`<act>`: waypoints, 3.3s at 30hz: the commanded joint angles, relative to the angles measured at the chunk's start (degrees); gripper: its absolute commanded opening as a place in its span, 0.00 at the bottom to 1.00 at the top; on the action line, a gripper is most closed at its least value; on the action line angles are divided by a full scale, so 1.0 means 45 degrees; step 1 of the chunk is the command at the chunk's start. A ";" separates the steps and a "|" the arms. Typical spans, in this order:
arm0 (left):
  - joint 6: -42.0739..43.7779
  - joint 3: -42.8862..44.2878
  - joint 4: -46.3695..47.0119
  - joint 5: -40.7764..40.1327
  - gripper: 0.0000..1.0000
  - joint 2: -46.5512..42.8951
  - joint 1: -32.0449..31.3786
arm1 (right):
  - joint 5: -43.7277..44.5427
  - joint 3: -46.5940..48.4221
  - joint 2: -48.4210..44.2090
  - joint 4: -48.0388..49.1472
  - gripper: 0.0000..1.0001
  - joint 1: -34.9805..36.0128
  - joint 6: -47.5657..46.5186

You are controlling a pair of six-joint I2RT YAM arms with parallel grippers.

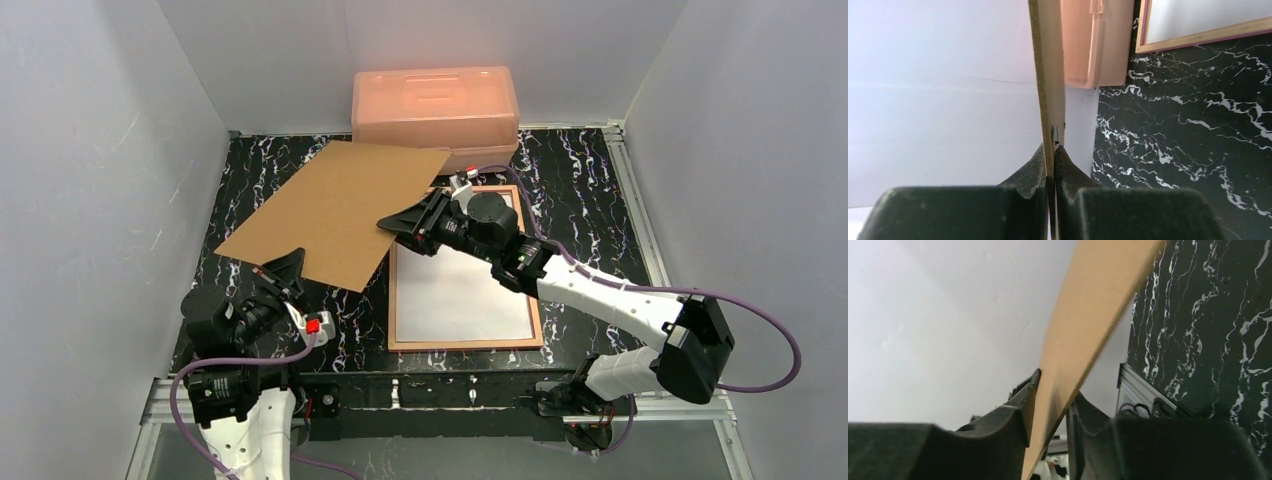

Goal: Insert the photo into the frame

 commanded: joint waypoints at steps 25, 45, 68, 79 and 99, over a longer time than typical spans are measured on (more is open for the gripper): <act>0.1119 0.3168 -0.4102 0.1821 0.00 0.1140 -0.0010 | -0.4283 0.1364 -0.4820 -0.7617 0.96 -0.1221 -2.5649; 0.2085 0.4404 -0.6184 0.2069 0.00 0.1759 -0.0009 | -0.0822 0.0463 -0.2607 -0.5256 0.62 0.2358 -2.8493; -0.6780 0.4053 0.1092 -0.0533 0.95 0.2234 -0.0009 | 0.4253 0.1786 -0.2933 -0.3546 0.01 0.3660 -2.4710; -1.4436 0.6240 0.2185 -0.6154 0.98 0.4671 -0.0012 | 0.4540 0.7312 -0.0421 -0.8575 0.01 0.3151 -1.9299; -1.3961 0.5426 -0.3185 -0.3009 0.95 0.6436 -0.0009 | -1.0293 0.4046 0.0052 -0.6648 0.01 -0.6834 -1.1111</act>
